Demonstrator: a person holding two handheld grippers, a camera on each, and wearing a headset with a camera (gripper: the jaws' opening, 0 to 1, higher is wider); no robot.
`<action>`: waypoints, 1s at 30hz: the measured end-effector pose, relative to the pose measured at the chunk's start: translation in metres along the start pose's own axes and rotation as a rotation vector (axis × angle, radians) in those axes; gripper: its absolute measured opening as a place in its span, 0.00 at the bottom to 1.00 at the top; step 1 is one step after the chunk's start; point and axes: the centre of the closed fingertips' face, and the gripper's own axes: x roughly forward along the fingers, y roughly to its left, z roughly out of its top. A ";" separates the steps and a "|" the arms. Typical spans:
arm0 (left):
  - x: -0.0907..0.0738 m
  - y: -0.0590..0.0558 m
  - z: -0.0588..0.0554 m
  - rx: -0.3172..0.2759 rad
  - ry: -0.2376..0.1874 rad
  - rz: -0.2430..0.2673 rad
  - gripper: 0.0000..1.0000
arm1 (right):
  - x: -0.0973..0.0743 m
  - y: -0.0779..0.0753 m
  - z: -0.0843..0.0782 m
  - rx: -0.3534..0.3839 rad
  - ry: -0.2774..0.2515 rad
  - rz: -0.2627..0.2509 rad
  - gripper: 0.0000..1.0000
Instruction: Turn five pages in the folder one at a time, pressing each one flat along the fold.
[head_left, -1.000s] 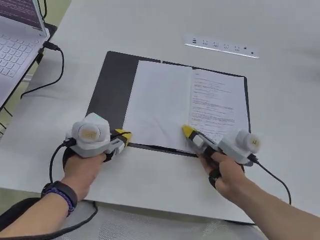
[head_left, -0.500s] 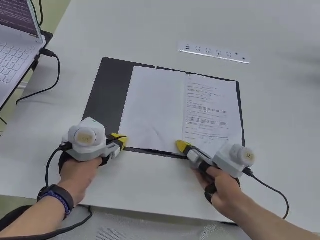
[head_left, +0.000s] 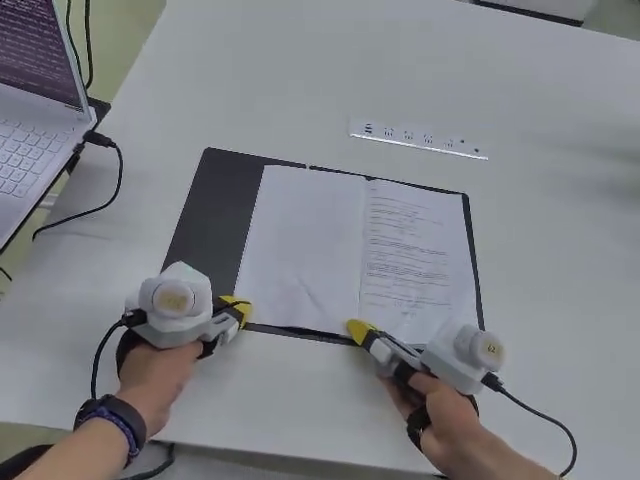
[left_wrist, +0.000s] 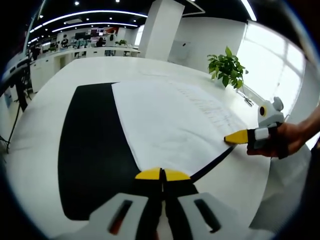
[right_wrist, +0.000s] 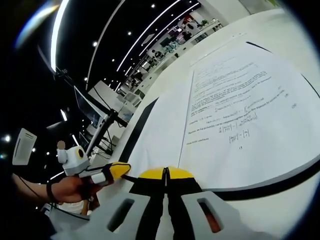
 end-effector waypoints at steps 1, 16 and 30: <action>0.000 0.000 0.000 -0.001 0.006 0.003 0.00 | 0.000 0.000 0.000 -0.003 0.006 -0.002 0.00; -0.015 -0.024 0.035 -0.016 -0.066 -0.025 0.10 | -0.015 0.006 0.031 -0.131 -0.012 0.027 0.09; -0.045 -0.035 0.055 0.044 -0.091 -0.008 0.21 | -0.053 -0.007 0.053 -0.297 -0.004 0.012 0.21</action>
